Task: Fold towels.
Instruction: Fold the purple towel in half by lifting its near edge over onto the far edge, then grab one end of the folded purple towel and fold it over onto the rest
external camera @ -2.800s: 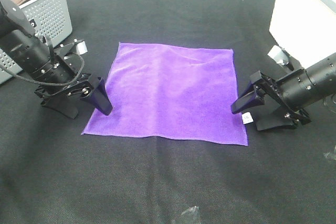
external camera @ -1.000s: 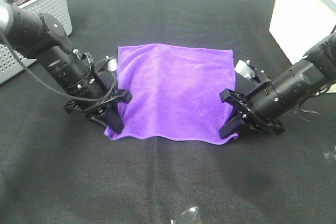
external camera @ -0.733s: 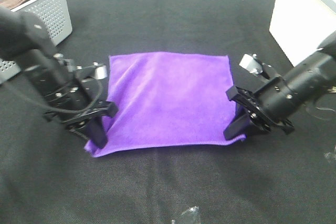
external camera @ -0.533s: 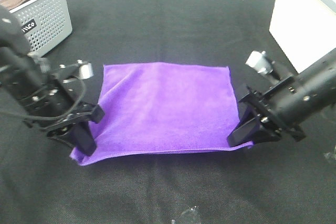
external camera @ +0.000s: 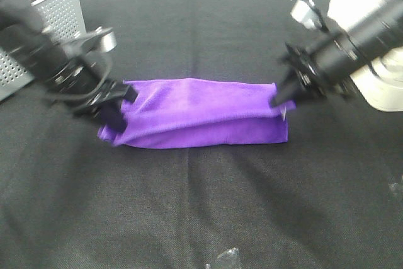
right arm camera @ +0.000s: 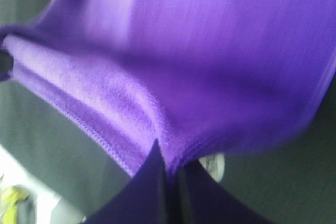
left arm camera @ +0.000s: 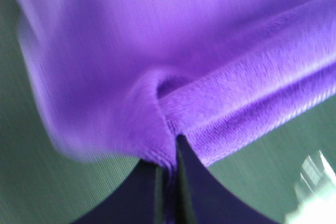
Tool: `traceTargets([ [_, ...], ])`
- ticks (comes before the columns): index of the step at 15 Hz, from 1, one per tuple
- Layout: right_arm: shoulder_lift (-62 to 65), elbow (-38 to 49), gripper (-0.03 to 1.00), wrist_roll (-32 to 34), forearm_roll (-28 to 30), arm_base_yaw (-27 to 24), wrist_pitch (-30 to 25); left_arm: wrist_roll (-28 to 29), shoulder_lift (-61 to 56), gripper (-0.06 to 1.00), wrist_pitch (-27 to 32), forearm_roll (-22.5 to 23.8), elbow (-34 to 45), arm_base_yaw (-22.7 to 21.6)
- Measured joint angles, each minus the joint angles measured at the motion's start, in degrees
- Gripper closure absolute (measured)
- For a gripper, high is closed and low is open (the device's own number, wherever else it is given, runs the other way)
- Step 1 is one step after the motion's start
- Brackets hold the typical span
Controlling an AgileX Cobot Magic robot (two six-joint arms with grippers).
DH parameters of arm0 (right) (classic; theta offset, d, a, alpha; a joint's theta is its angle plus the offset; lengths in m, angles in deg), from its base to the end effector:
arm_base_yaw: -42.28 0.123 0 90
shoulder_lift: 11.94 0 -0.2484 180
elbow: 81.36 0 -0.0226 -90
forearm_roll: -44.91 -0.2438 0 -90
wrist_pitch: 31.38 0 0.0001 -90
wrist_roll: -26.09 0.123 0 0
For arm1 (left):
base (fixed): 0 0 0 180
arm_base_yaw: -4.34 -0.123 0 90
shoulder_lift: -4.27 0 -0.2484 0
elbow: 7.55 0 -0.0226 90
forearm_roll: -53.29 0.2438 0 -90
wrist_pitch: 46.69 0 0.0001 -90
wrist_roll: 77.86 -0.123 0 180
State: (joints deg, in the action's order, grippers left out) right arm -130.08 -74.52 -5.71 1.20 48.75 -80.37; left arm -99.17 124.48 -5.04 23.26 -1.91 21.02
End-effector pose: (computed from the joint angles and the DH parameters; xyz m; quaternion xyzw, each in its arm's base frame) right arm 0.3479 0.1041 0.1195 -0.0873 0.9508 0.2755 0.1119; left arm 0.3415 -0.1451 0.1020 0.1483 0.9644 -0.1878 0.1128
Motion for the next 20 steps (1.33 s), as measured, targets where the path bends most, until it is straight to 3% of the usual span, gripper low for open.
traceTargets([
  [4,-12.55,-20.51,0.97,4.01,2.18,0.11,-2.01,1.72,11.06,0.94,3.15,1.38,-19.02,-4.98],
  [7,-19.14,-29.79,0.97,4.81,4.13,0.11,-2.58,1.2,18.51,0.94,8.42,3.32,-31.74,-5.73],
  [10,-23.66,-32.49,0.97,7.16,7.39,0.11,-2.64,1.2,24.58,0.94,10.71,3.84,-38.67,-5.73],
  [14,-25.61,-32.77,0.97,8.77,10.37,0.29,0.57,1.2,28.53,0.92,11.12,2.81,-40.85,-5.56],
  [16,-25.61,-32.77,0.93,8.77,12.55,0.06,2.58,1.2,28.93,0.79,10.89,5.04,-40.85,-5.9],
  [17,-25.61,-32.77,0.85,8.88,13.29,-0.06,2.52,1.2,29.22,0.68,10.83,5.61,-40.85,-6.19],
  [18,-25.61,-32.77,0.74,8.88,13.69,-0.06,2.52,1.72,29.34,0.55,10.89,5.9,-40.85,-6.3],
  [19,-25.61,-32.77,0.53,8.94,14.44,-0.06,1.83,3.61,29.34,0.39,11.86,6.53,-41.54,-6.36],
  [20,-25.61,-32.83,0.42,8.94,14.95,-0.06,1.09,4.53,29.34,0.29,13.75,6.93,-42.57,-6.36],
])
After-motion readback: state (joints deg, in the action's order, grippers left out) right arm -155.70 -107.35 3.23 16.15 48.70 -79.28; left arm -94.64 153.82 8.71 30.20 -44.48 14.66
